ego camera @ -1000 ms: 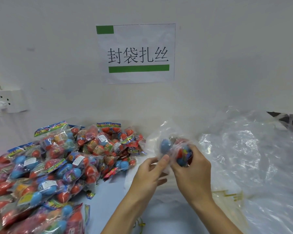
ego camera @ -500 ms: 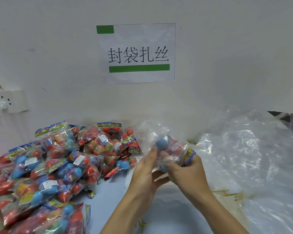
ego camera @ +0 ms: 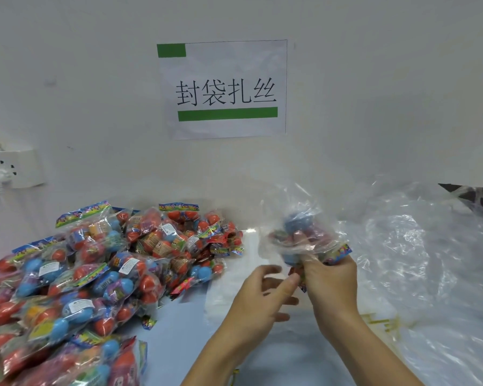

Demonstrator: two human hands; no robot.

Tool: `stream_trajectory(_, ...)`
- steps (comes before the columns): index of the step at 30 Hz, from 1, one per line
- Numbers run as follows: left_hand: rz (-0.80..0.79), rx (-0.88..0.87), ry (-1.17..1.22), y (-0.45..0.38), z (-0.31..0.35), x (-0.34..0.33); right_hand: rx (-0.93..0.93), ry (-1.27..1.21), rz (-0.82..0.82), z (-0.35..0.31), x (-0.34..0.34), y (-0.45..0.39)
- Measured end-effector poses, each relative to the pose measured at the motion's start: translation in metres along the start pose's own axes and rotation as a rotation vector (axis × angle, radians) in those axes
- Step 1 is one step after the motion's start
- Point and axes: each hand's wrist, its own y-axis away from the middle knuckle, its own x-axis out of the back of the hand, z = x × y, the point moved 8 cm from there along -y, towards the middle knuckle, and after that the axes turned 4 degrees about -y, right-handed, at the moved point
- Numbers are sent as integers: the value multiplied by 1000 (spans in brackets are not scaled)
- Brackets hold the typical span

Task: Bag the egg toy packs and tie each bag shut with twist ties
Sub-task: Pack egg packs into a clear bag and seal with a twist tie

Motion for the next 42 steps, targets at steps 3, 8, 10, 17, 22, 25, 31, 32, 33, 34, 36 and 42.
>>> stream_trajectory(3,238,-97,9,4,14,22,31,115,-41,1,-3,0)
stream_trajectory(8,514,-401,-113,19,45,55,194,262,-150,-14,-18,13)
stream_trajectory(10,442,-424,-174,16,46,48,255,302,-228,-17,-26,19)
stream_trajectory(17,436,-473,-297,15,47,42,327,295,-114,-24,-18,17)
stream_trajectory(22,349,-489,-377,16,48,29,255,352,98,-13,6,7)
stream_trajectory(25,373,-459,-163,17,47,35,132,291,116,3,13,-1)
stream_trajectory(31,443,-154,198,12,26,51,95,150,-10,4,0,3)
stream_trajectory(32,378,-92,224,9,22,44,97,133,-59,3,-6,6)
stream_trajectory(33,298,-39,255,7,18,35,94,117,-116,3,-13,9)
stream_trajectory(34,211,-9,283,5,15,26,85,107,-171,2,-19,12)
stream_trajectory(36,82,-9,296,3,14,12,82,122,-247,0,-28,18)
stream_trajectory(42,4,32,166,-1,1,8,89,277,-95,-3,-14,11)
